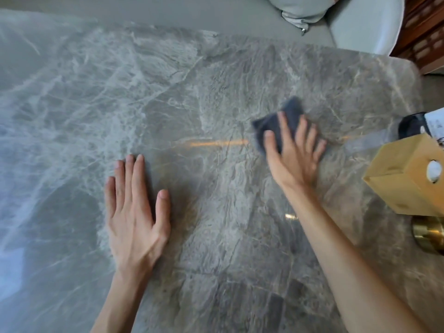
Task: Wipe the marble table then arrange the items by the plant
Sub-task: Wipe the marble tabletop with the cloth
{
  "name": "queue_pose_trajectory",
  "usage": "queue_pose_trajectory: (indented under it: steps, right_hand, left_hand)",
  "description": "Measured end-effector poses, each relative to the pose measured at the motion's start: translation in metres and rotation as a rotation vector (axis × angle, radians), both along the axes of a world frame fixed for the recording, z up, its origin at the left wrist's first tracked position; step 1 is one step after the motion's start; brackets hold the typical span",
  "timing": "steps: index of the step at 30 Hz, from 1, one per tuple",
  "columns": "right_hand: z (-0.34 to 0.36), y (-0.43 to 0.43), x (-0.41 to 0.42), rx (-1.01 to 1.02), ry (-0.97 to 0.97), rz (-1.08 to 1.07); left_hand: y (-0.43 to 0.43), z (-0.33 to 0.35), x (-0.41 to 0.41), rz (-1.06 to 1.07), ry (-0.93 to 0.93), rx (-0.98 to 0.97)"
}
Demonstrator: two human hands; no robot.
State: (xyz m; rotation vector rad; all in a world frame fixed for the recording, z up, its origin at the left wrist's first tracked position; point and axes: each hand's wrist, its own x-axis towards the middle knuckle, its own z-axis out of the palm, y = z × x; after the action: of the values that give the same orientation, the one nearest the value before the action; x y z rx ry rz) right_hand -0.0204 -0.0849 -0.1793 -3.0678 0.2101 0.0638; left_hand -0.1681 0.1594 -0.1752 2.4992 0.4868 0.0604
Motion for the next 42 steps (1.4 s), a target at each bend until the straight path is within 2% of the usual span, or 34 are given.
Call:
queue_pose_trajectory:
  steps: [1, 3, 5, 6, 7, 9, 11, 13, 16, 18, 20, 22, 23, 25, 26, 28, 30, 32, 34, 36, 40, 42]
  right_hand:
    - [0.001, 0.017, -0.012, 0.003, 0.002, 0.155]
    - [0.006, 0.023, -0.061, -0.008, 0.042, 0.623]
    - [0.013, -0.013, -0.088, -0.03, 0.115, 0.927]
    - [0.011, -0.036, -0.082, -0.052, 0.124, 0.944]
    - [0.008, -0.055, -0.068, -0.083, 0.115, 0.842]
    - [0.004, -0.067, -0.028, -0.091, 0.063, 0.466]
    - [0.0, -0.05, 0.003, -0.107, -0.019, 0.289]
    - [-0.005, -0.023, 0.013, -0.083, -0.003, 0.345]
    - [-0.004, 0.009, 0.001, -0.004, -0.009, 0.579]
    - [-0.004, 0.025, -0.03, 0.02, -0.083, 0.736]
    - [-0.007, 0.024, -0.073, -0.015, -0.126, 0.793]
    - [-0.01, 0.005, -0.118, 0.027, -0.043, 0.718]
    - [-0.011, -0.013, -0.137, -0.014, -0.014, 0.662]
    - [-0.009, -0.052, -0.16, -0.011, 0.115, 0.63]
    - [0.0, -0.068, -0.166, 0.015, 0.083, 0.631]
    - [0.013, -0.088, -0.14, 0.084, -0.074, 0.525]
    - [0.011, -0.092, -0.097, 0.147, -0.128, 0.458]
    - [0.013, -0.072, -0.052, 0.099, -0.087, 0.443]
    - [0.016, -0.039, -0.022, 0.103, 0.078, 0.428]
    - [0.016, -0.007, -0.02, 0.083, 0.152, 0.478]
    - [0.011, 0.04, -0.068, -0.029, 0.027, 0.784]
    - [0.007, 0.041, -0.105, -0.017, 0.019, 0.893]
  left_hand:
    - [0.0, 0.0, 0.0, 0.0, 0.001, -0.005]
    - [0.001, 0.0, -0.001, -0.01, -0.008, -0.019]
    - [0.004, 0.001, 0.0, -0.013, -0.038, -0.056]
    - [0.005, 0.002, -0.001, 0.014, -0.043, -0.112]
    - [0.005, 0.006, -0.001, 0.058, -0.033, -0.203]
    - [-0.001, 0.018, 0.007, 0.091, -0.033, -0.389]
    - [-0.022, 0.036, 0.034, -0.085, -0.098, -0.361]
    - [-0.052, 0.05, 0.079, -0.315, -0.203, -0.208]
    - [-0.091, 0.046, 0.134, -0.567, -0.112, 0.004]
    - [-0.099, 0.023, 0.124, -0.673, -0.036, 0.222]
    - [-0.107, 0.007, 0.079, -0.647, -0.043, 0.353]
    - [-0.13, 0.004, 0.021, -0.564, -0.041, 0.347]
    - [-0.148, 0.006, -0.001, -0.554, -0.028, 0.33]
    - [-0.193, 0.012, -0.021, -0.638, -0.011, 0.265]
    - [-0.215, 0.012, -0.017, -0.723, -0.018, 0.258]
    - [-0.243, 0.01, 0.019, -0.845, -0.047, 0.258]
    - [-0.245, 0.005, 0.074, -0.895, -0.066, 0.268]
    - [-0.219, 0.002, 0.124, -0.897, -0.08, 0.295]
    - [-0.178, 0.003, 0.15, -0.843, -0.116, 0.292]
    - [-0.136, -0.001, 0.145, -0.771, -0.127, 0.258]
    - [-0.085, -0.006, 0.066, -0.668, -0.119, 0.291]
    - [-0.082, -0.002, 0.016, -0.648, -0.092, 0.302]
